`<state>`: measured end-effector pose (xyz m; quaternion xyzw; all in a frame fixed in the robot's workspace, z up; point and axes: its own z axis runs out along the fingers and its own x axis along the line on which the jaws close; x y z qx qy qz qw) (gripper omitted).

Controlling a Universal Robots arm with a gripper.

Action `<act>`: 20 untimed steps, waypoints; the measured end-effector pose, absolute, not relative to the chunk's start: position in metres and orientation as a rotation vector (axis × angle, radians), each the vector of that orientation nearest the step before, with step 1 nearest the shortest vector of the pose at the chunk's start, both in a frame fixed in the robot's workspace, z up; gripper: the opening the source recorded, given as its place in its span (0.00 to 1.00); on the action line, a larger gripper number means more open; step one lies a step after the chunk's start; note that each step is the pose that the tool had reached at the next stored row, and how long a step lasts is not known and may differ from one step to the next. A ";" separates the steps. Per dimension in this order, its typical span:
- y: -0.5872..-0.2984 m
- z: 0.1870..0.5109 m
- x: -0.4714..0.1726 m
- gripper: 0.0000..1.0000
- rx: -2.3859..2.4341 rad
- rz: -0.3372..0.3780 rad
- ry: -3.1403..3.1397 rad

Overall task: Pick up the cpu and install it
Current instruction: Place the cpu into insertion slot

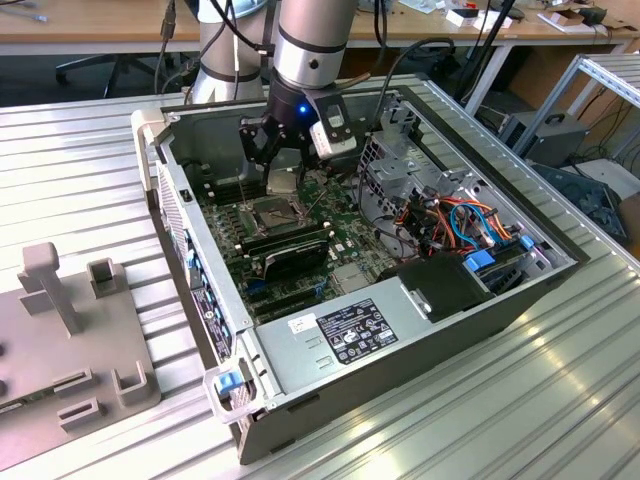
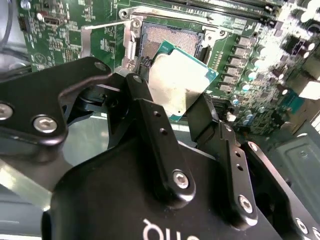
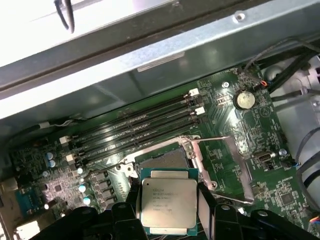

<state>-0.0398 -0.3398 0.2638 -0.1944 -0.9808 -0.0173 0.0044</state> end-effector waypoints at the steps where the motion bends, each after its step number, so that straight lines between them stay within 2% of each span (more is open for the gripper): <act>1: -0.340 0.264 -0.040 0.55 -0.634 -0.054 -3.068; 20: -0.340 0.263 -0.040 0.55 -1.302 -0.056 -2.858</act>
